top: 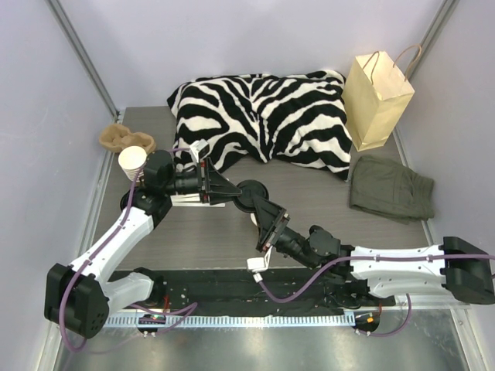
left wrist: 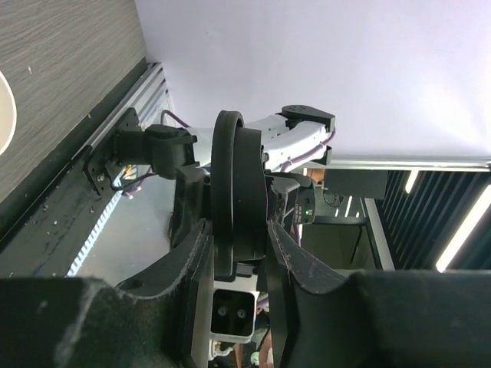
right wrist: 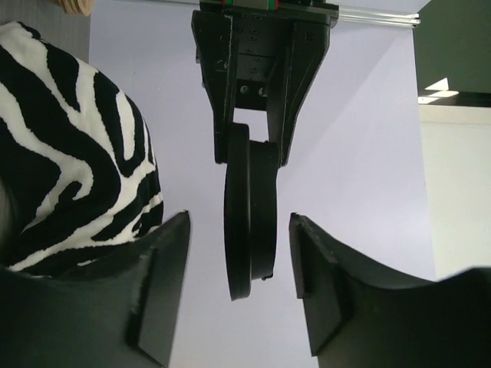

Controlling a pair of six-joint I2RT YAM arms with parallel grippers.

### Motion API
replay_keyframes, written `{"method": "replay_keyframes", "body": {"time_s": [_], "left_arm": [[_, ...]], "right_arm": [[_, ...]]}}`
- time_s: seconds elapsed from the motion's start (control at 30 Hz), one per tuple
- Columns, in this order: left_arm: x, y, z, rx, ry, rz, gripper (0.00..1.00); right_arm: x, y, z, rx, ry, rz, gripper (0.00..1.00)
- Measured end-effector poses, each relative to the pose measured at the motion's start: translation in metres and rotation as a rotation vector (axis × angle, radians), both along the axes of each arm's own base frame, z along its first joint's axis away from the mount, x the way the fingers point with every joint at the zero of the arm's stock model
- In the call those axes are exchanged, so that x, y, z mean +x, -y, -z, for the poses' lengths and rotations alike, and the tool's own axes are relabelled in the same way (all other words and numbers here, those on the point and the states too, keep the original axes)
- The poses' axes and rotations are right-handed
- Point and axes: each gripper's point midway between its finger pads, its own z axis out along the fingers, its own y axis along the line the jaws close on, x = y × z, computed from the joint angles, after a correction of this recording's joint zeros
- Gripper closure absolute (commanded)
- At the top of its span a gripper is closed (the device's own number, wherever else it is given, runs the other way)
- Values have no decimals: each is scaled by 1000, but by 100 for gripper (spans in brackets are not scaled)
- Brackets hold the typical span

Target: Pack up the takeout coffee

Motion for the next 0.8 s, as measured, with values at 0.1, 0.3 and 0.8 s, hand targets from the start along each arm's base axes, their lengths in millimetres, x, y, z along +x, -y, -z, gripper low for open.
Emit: {"method": "replay_keyframes", "body": {"time_s": [0.1,0.3,0.8], "left_arm": [[-1,0,0,-2,1,8,100],[-5,-2,0,0,17,31,100],[-5,-11,23,182,236,213,100]], "right_arm": [[-3,7,4,-13,-14,-4,11],[-8,26,16,-22,-121,-8,0],[-27,67,-48,470,-1245,-79,0]]}}
